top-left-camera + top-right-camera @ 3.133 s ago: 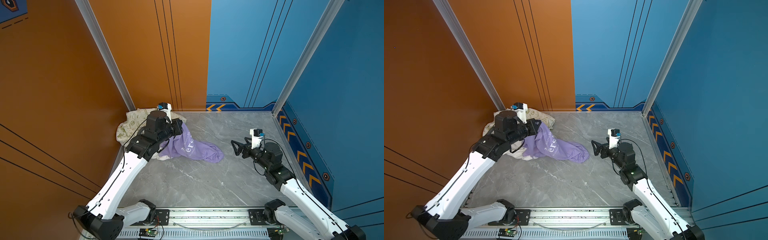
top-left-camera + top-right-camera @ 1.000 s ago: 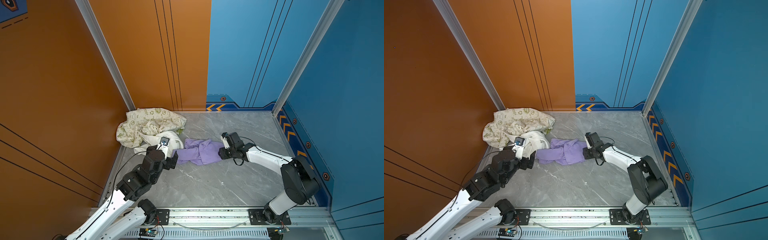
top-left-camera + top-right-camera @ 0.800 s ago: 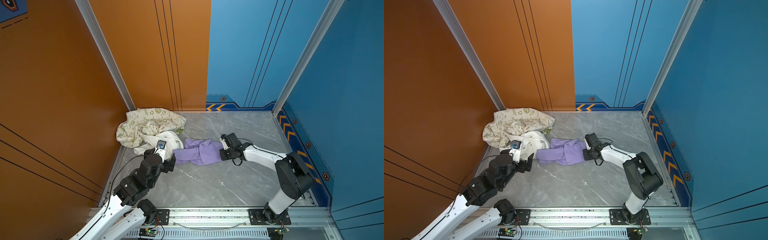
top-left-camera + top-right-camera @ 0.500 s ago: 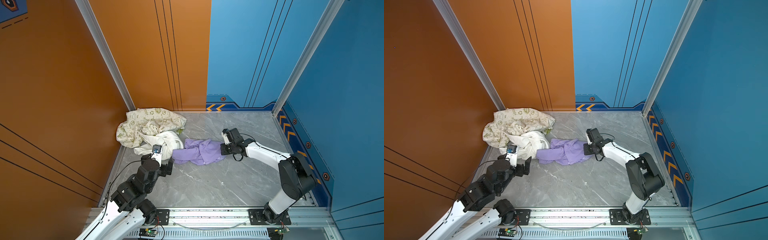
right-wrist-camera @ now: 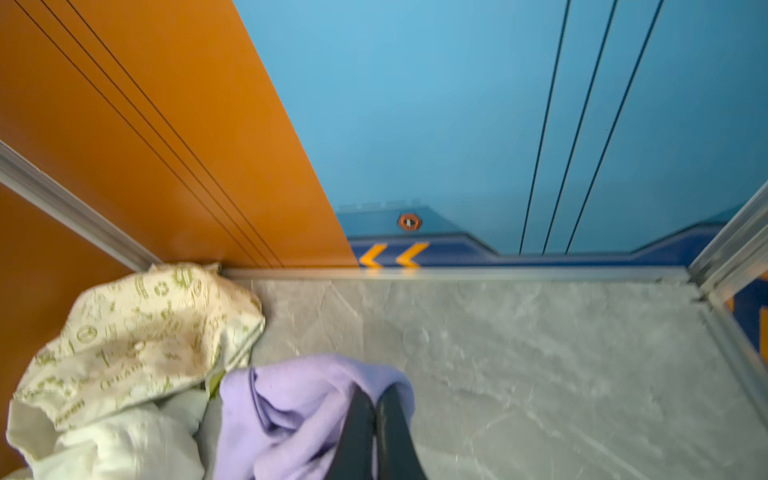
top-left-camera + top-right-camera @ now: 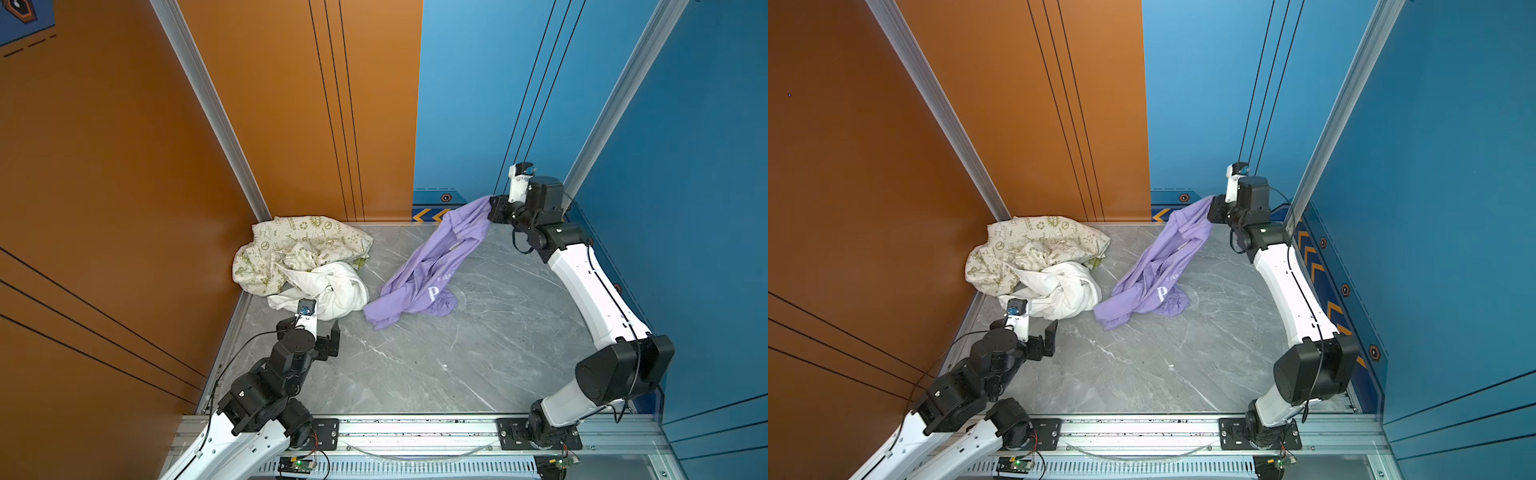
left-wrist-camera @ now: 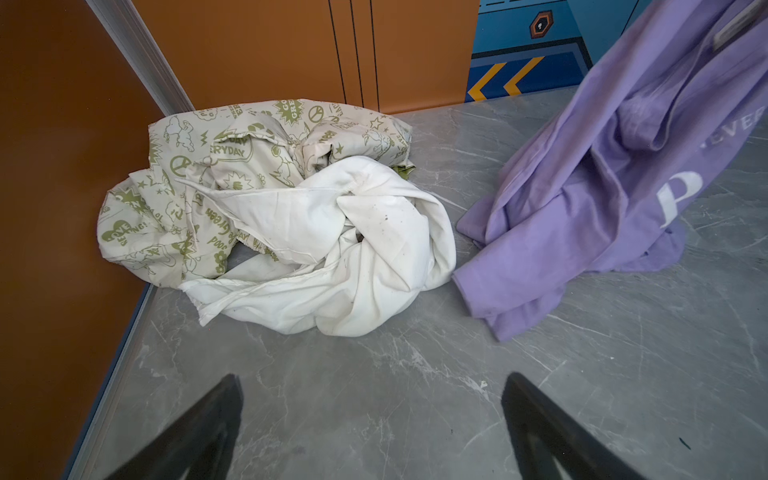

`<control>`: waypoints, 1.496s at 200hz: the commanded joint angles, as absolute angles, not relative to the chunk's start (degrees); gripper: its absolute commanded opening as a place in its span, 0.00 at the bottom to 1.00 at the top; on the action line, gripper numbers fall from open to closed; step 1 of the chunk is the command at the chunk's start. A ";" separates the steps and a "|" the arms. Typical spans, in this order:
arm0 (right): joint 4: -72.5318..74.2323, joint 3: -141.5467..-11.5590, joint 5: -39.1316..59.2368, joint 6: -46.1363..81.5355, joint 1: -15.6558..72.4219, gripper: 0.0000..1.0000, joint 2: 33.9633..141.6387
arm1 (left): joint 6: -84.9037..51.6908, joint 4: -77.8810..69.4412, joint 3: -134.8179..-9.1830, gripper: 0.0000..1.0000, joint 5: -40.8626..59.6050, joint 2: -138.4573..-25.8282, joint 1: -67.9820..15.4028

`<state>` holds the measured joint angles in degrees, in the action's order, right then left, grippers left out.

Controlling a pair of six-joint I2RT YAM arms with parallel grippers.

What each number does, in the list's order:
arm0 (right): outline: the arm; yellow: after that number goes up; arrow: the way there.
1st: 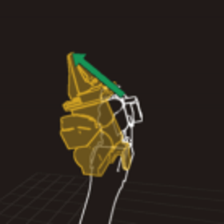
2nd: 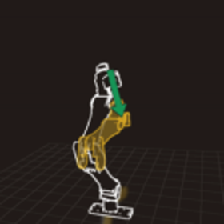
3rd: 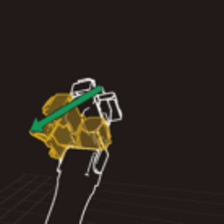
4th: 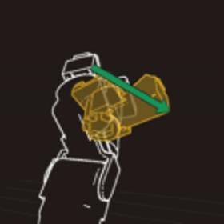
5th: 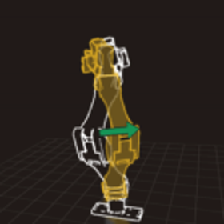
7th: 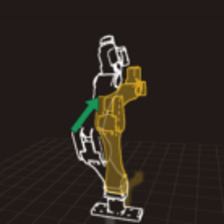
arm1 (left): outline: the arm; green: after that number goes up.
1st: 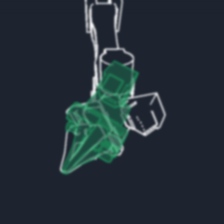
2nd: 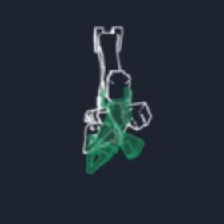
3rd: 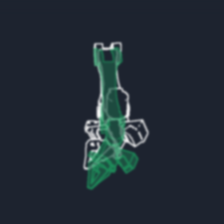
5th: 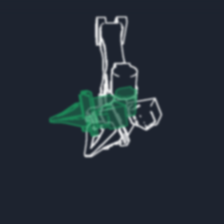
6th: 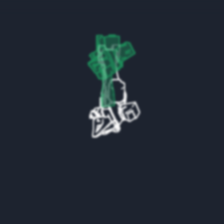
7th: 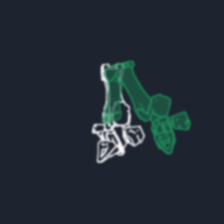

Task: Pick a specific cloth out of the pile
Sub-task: 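Carry the lavender shirt with the right gripper to the far corner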

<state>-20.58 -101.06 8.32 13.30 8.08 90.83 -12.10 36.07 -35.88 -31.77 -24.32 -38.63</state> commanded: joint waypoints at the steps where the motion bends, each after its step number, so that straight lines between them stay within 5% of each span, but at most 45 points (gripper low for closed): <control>1: -19.30 -109.75 7.48 12.01 6.70 0.00 91.55 | -13.01 36.92 -35.34 0.98 -33.61 -24.30 -38.14; 53: -17.40 -115.32 11.34 14.18 6.09 0.00 94.79 | -13.01 36.91 -35.46 0.98 -33.64 -24.90 -38.11; 197: -25.30 -103.28 16.13 13.40 6.24 0.00 96.40 | -12.91 36.91 -35.16 0.98 -33.97 -24.53 -38.24; 299: -26.11 -64.53 12.67 14.17 4.85 0.02 76.20 | -12.99 36.91 -35.03 0.98 -34.54 -23.84 -38.39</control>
<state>-25.30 -72.20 14.74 12.75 5.23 81.34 -12.10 36.14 -35.77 -33.01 -24.49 -38.63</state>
